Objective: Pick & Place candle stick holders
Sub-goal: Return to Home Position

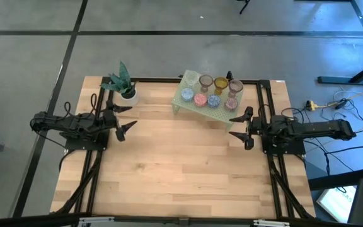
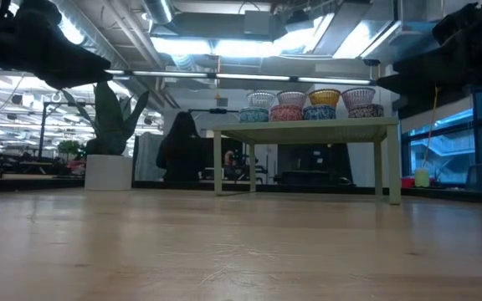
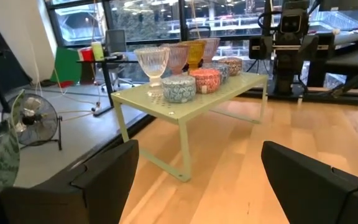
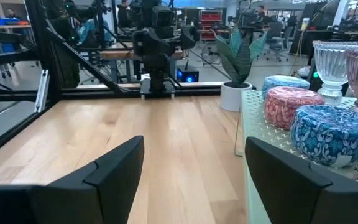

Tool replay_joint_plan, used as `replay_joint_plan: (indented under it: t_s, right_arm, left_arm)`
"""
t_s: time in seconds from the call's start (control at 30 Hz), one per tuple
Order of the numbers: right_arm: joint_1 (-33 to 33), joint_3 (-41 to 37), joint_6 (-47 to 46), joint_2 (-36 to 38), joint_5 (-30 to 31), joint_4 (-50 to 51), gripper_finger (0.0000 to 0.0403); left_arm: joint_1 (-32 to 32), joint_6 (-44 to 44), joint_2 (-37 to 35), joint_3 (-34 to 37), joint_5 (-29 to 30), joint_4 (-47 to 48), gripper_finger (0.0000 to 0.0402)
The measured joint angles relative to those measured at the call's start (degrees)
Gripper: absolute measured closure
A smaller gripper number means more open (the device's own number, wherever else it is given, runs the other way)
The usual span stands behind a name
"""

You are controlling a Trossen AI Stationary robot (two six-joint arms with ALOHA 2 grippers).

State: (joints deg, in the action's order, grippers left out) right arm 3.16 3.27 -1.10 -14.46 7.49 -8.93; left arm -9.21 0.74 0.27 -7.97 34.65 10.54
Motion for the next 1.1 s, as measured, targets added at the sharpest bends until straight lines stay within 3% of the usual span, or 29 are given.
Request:
replay_joint_plan:
  t_s: [0.47,0.77,0.97,1.1]
  right_arm:
    - [0.0,0.02,3.07,-0.02,0.72,-1.19,0.012]
    - [0.0,0.02,2.81,-0.04,1.08,-1.12,0.012]
    - [0.0,0.02,2.51,-0.04,1.07,-1.12,0.0126]
    - [0.0,0.02,1.5,-0.04,1.05,-1.11,0.016]
  left_arm:
    - [-0.02,2.35,0.64,0.0,-7.44,0.58,0.0064]
    - [-0.02,-0.73,1.55,0.0,-13.59,-0.44,0.0064]
    - [0.0,-2.82,1.55,0.0,-10.61,-0.45,0.0064]
    - [-0.01,-0.95,1.55,0.0,-10.59,-0.32,0.0083]
